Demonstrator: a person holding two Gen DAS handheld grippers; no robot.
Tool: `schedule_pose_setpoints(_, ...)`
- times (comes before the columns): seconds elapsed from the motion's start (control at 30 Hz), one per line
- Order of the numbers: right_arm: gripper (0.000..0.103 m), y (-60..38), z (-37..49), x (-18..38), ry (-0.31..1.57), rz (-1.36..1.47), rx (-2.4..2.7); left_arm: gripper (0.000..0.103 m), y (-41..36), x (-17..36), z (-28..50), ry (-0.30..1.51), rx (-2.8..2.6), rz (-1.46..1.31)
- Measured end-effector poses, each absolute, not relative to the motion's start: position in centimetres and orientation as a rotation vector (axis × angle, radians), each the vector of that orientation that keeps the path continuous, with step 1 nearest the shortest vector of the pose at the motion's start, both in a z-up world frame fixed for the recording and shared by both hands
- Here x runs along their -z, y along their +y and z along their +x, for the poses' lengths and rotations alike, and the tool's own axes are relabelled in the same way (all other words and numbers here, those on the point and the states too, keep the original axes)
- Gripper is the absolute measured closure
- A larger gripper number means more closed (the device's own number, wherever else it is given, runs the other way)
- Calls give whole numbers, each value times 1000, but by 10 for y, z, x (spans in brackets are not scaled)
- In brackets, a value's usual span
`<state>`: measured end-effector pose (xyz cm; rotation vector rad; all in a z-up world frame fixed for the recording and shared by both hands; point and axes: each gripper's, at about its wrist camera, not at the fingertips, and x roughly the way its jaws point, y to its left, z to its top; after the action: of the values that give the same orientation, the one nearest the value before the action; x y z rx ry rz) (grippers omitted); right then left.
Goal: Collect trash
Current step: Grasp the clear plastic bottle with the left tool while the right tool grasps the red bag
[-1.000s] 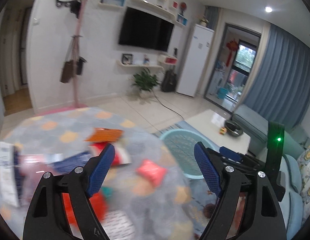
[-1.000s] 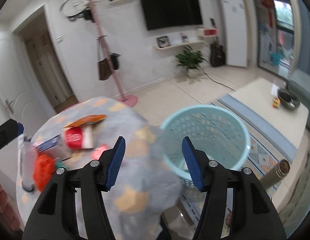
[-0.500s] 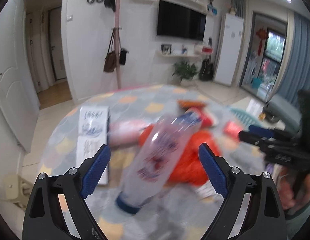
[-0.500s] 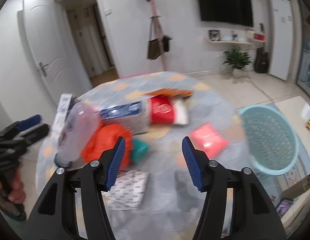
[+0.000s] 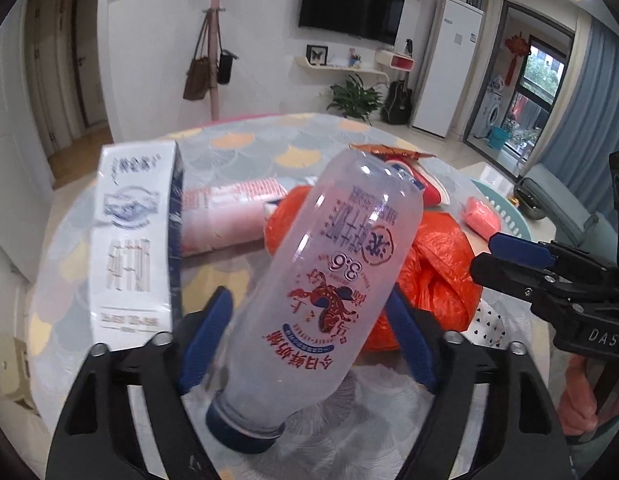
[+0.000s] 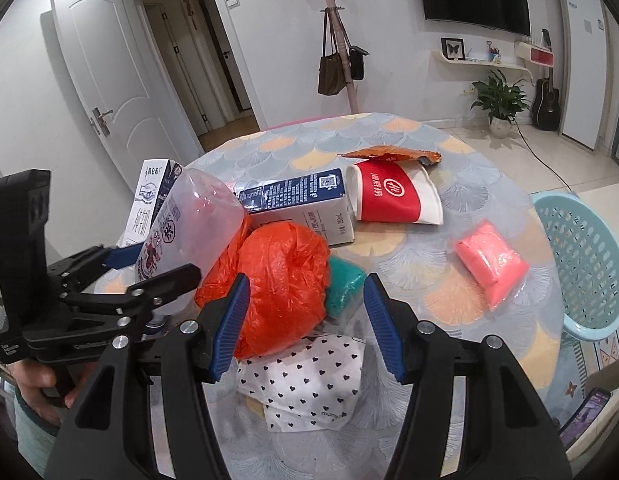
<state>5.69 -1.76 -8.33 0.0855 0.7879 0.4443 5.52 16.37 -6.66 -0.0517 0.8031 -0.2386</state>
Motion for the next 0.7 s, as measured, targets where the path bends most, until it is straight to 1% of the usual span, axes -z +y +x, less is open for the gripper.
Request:
schedule_pose_setpoints(0.2,47,-1,59,89,802,61,-460,39,178,70,45,787,221,-115)
schedule_pose_setpoints(0.47,46,32,58,100,798,-33,-450,42,214,75,21,778,149,-224)
schedule_pose_setpoints(0.5,49,35,57,101,795,-51,-446,42,215,75,18,778,142,-229)
schedule_pose_setpoints(0.53,54,38,55,101,789,-71,-439,42,218,75,16,780,131,-234)
schedule_pose_setpoints(0.57,66,43,52,101,778,-102,-433,42,220,75,15,780,127,-239)
schedule_pose_setpoints(0.6,70,44,49,101,772,-122,-436,42,222,75,13,778,124,-248)
schedule_pose_setpoints(0.7,77,46,42,96,745,-149,-438,42,226,73,6,766,131,-275)
